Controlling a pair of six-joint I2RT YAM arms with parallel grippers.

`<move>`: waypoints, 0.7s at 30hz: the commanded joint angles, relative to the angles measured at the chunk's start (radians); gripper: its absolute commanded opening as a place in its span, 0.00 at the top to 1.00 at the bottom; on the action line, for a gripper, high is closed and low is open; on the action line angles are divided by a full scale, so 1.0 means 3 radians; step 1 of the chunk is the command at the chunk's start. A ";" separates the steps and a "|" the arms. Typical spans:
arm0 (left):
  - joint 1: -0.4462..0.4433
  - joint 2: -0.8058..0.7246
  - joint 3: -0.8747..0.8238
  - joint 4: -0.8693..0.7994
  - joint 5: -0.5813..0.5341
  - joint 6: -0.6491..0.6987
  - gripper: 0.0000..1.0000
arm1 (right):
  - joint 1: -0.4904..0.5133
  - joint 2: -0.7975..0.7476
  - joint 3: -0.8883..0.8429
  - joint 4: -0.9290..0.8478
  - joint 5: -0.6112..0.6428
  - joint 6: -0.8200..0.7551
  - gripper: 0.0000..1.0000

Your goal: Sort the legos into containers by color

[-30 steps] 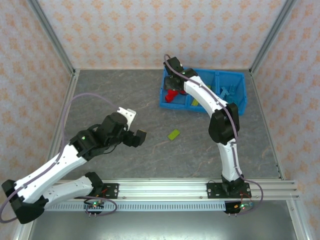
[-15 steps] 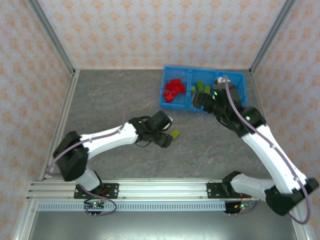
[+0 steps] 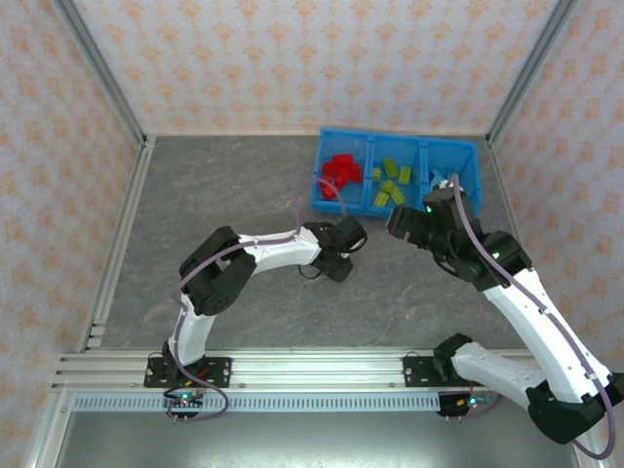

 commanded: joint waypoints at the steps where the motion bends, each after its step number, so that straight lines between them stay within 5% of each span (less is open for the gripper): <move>1: -0.0027 0.0044 -0.0004 -0.0012 -0.0029 -0.0004 0.75 | 0.0002 -0.0011 -0.0029 -0.0086 0.0023 0.0054 0.09; 11: -0.0026 -0.0596 0.0256 0.0172 0.0138 0.0015 0.77 | -0.0001 -0.0070 -0.0082 0.0010 -0.0085 0.0141 0.09; 16: 0.0020 -0.0080 0.1165 0.0169 -0.0282 0.0307 0.77 | -0.0001 -0.0102 -0.0155 0.0080 -0.0118 0.0198 0.08; 21: 0.0226 0.0682 0.2328 0.0014 -0.0302 0.0496 0.78 | 0.0001 -0.0162 -0.0193 0.0073 -0.0105 0.0218 0.08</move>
